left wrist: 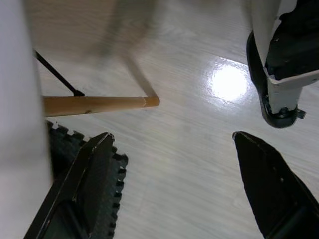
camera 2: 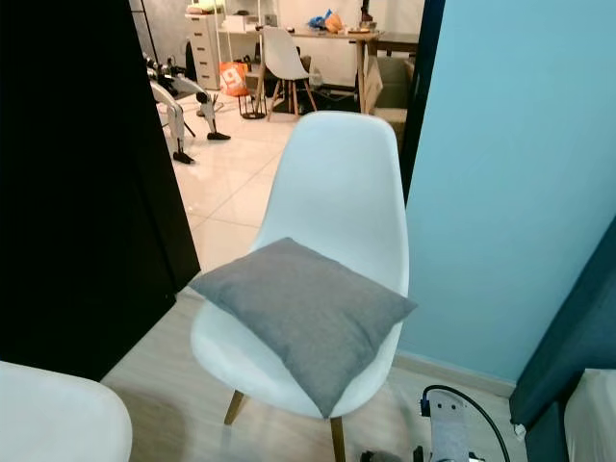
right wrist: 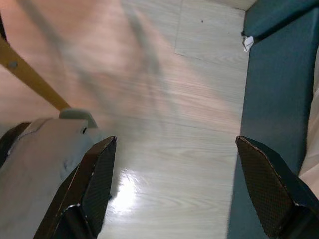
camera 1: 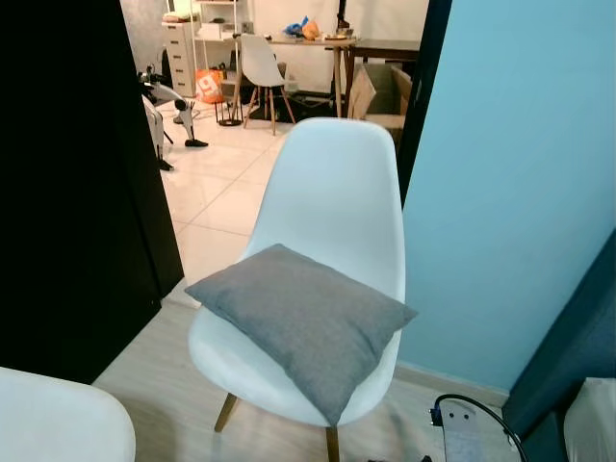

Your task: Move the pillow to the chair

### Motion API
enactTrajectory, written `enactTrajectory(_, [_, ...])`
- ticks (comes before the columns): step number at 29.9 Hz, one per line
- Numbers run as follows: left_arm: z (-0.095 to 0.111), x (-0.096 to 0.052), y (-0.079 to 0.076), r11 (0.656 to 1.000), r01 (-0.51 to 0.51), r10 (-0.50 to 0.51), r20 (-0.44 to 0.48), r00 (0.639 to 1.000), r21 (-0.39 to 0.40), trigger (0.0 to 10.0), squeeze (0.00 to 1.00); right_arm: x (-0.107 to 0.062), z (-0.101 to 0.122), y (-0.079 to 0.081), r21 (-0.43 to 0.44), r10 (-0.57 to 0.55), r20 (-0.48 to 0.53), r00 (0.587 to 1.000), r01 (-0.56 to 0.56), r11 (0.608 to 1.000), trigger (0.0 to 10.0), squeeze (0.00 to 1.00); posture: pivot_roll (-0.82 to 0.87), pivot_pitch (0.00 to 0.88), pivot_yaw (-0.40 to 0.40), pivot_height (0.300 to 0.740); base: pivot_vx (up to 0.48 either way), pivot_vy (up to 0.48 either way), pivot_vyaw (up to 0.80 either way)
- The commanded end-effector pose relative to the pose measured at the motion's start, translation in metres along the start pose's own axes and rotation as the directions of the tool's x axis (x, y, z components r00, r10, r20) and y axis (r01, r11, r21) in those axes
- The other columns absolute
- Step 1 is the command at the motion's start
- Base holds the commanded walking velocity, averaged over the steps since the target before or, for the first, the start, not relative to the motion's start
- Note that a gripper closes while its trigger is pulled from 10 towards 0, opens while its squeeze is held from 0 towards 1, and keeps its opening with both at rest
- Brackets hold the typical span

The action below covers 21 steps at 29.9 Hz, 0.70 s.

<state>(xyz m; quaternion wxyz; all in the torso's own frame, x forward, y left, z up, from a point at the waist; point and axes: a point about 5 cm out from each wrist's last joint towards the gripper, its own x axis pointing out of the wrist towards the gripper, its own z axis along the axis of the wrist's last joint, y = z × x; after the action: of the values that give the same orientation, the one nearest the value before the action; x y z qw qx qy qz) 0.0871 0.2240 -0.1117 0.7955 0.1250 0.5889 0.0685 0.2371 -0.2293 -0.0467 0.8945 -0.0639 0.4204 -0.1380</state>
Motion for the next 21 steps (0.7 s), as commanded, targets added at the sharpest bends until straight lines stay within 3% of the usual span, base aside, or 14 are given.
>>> enactTrajectory(1, [0.007,0.0,-0.003,1.0,0.018,-0.018,0.024,1.0,-0.004,10.0,0.0,-0.002,-0.017,0.004,-0.072,0.016,-0.065,0.998,-0.021,0.997,10.0,0.0,0.04,0.055,-0.038,0.624,0.0,0.0,0.0])
enactTrajectory(5, [0.007,0.0,-0.003,1.0,0.018,-0.018,0.025,1.0,-0.002,10.0,0.0,-0.004,-0.03,0.007,-0.134,0.026,-0.11,0.994,-0.041,0.99,10.0,0.0,0.04,0.055,-0.038,0.643,0.0,0.0,0.0])
enactTrajectory(7, [0.01,0.001,-0.002,1.0,0.016,-0.016,0.031,0.999,-0.011,10.0,0.0,-0.009,-0.052,0.013,-0.234,0.055,-0.173,0.983,-0.095,0.968,10.0,0.0,0.05,0.045,-0.047,0.658,0.0,0.0,0.0])
enactTrajectory(9, [0.01,0.001,-0.002,1.0,0.016,-0.016,0.031,0.999,-0.011,10.0,0.0,-0.009,-0.052,0.013,-0.234,0.055,-0.173,0.983,-0.095,0.968,10.0,0.0,0.05,0.045,-0.047,0.658,0.0,0.0,0.0])
enactTrajectory(11, [0.012,0.001,-0.002,1.0,0.015,-0.014,0.035,0.999,-0.019,10.0,0.0,-0.014,-0.072,0.017,-0.317,0.079,-0.233,0.969,-0.153,0.936,10.0,0.0,0.05,0.045,-0.049,0.667,0.0,0.0,0.0])
enactTrajectory(16, [0.008,0.0,-0.004,0.999,0.023,-0.022,0.017,1.0,-0.028,10.0,0.0,-0.019,-0.086,0.019,-0.42,0.109,-0.275,0.955,-0.221,0.88,10.0,0.0,0.06,0.042,-0.044,0.686,-0.089,0.0,0.0])
enactTrajectory(21, [0.008,0.0,-0.004,0.999,0.032,-0.032,0.018,0.999,-0.032,10.0,0.0,-0.019,-0.087,0.021,-0.434,0.119,-0.271,0.955,-0.232,0.87,10.0,0.0,0.06,0.042,-0.043,0.7,-0.417,0.0,0.0])
